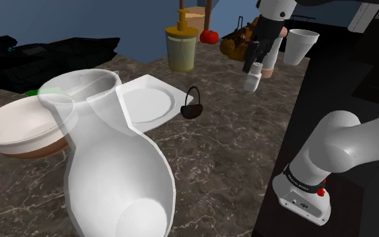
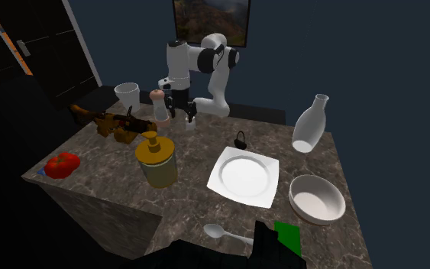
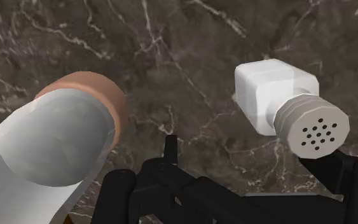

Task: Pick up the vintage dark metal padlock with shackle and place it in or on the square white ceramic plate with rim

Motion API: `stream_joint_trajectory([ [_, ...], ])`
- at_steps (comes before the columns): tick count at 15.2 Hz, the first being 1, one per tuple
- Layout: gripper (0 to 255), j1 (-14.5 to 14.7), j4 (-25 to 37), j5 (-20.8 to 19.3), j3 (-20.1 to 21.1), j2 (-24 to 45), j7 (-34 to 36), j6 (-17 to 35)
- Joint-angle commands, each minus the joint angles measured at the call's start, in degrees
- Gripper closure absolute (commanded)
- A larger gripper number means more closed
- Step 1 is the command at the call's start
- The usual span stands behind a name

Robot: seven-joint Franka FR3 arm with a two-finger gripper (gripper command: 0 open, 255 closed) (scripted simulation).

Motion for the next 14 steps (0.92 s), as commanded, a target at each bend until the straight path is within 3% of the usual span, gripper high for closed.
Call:
stream_joint_trajectory([
  [1,0,0.00,0.00,0.00,0.00,0.00,0.00,0.00],
  [14,0,1.74,0.51,6.54,22.74,-3.15,24.53,6.79],
])
